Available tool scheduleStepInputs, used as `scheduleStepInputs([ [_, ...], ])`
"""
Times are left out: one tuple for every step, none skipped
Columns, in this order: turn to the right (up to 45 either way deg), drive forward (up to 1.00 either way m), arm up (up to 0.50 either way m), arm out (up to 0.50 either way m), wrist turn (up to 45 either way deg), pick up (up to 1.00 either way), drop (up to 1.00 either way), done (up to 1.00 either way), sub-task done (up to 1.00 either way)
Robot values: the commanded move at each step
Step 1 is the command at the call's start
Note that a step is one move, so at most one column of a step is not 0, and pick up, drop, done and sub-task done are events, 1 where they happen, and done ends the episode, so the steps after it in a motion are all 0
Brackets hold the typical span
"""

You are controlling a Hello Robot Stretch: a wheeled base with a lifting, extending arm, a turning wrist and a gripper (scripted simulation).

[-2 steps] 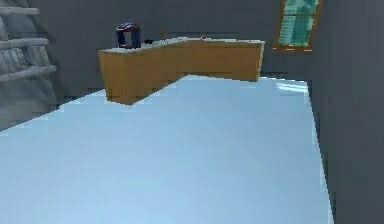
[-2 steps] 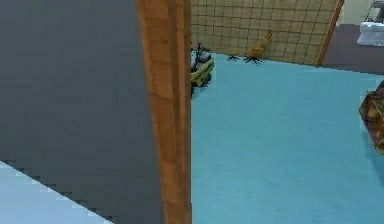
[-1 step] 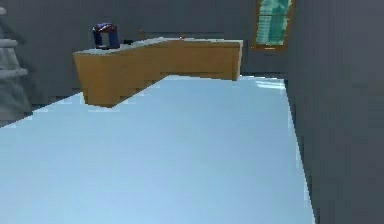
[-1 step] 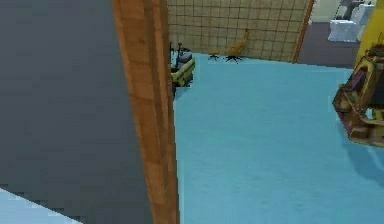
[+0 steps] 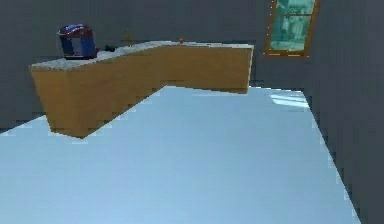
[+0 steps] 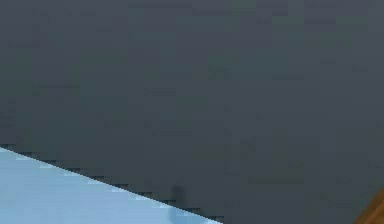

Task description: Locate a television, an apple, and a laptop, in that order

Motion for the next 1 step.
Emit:
scheduleStepInputs([
  [0.0,1.0,0.0,0.0,0.0,0.0,0.0,0.0,0.0],
])
